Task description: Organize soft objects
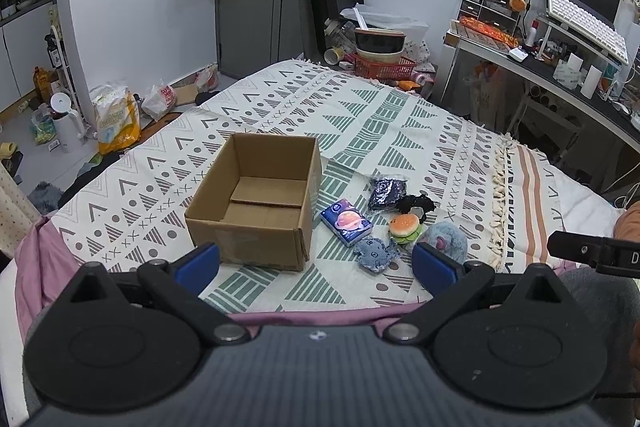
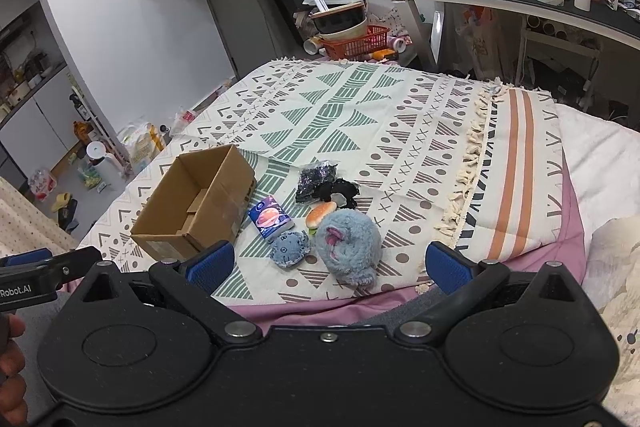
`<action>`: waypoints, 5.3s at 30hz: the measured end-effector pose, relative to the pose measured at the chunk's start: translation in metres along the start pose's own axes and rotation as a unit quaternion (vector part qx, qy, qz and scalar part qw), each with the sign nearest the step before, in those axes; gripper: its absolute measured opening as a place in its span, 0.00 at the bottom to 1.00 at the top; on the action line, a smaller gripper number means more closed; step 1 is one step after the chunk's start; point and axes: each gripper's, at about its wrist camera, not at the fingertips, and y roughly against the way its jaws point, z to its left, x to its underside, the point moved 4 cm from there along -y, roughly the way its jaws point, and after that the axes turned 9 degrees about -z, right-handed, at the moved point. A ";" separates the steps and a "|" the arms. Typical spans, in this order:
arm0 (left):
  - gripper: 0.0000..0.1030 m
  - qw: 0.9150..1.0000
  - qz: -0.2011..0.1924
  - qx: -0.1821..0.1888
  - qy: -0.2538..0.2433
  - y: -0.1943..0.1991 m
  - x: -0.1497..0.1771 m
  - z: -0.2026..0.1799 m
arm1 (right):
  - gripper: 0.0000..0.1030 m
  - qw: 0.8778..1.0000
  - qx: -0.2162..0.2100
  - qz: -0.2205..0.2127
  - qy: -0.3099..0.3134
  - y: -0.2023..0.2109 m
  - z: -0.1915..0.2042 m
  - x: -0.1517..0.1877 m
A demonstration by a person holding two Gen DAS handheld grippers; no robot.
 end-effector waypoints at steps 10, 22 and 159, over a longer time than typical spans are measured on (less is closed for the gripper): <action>0.99 1.000 0.000 0.000 0.001 -0.001 0.001 -0.002 | 1.00 1.000 0.000 -0.001 0.002 0.000 0.001 -0.001; 0.99 1.000 0.000 0.003 0.001 0.000 0.002 -0.005 | 1.00 1.000 0.001 -0.003 0.004 0.003 0.000 -0.002; 0.15 0.957 0.077 0.199 0.196 -0.201 0.013 -0.055 | 0.25 0.975 -0.055 0.063 -0.204 -0.159 -0.025 0.002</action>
